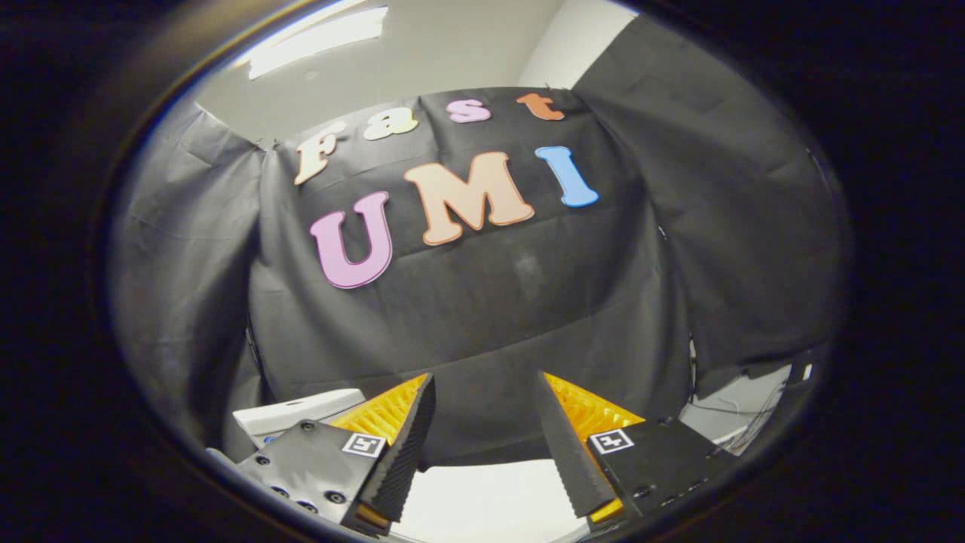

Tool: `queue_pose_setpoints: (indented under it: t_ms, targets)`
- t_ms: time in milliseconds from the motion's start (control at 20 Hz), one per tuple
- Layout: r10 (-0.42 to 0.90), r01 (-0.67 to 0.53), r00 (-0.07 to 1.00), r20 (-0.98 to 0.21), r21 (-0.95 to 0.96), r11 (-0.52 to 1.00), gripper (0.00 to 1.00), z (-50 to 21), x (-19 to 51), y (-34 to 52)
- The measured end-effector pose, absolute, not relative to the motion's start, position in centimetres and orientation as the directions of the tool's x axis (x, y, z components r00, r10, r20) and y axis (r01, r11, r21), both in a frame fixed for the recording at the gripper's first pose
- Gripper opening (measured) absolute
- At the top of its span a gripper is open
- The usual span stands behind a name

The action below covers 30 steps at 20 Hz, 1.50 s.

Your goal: Open the toilet lid.

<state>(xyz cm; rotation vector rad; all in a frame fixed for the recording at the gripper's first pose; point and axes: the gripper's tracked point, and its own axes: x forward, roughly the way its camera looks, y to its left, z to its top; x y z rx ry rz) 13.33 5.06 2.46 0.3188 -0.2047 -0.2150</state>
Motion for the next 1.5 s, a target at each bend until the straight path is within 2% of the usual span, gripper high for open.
queue_pose_setpoints:
  t_ms: [150, 400, 1000, 1500]
  targets:
    - [-0.389, 0.345, 0.92, 0.036, 0.395, 0.851, 0.83, -2.4, 12.3, 3.5]
    - [-0.524, 0.506, 0.846, -0.099, 0.461, 0.729, 0.78, -8.1, 9.9, 3.3]
    - [-0.545, 0.558, 0.793, -0.274, 0.686, 0.467, 0.77, -18.0, 7.1, 7.5]
    - [-0.526, 0.601, 0.741, -0.417, 0.761, 0.245, 0.72, -25.4, 4.4, 9.9]
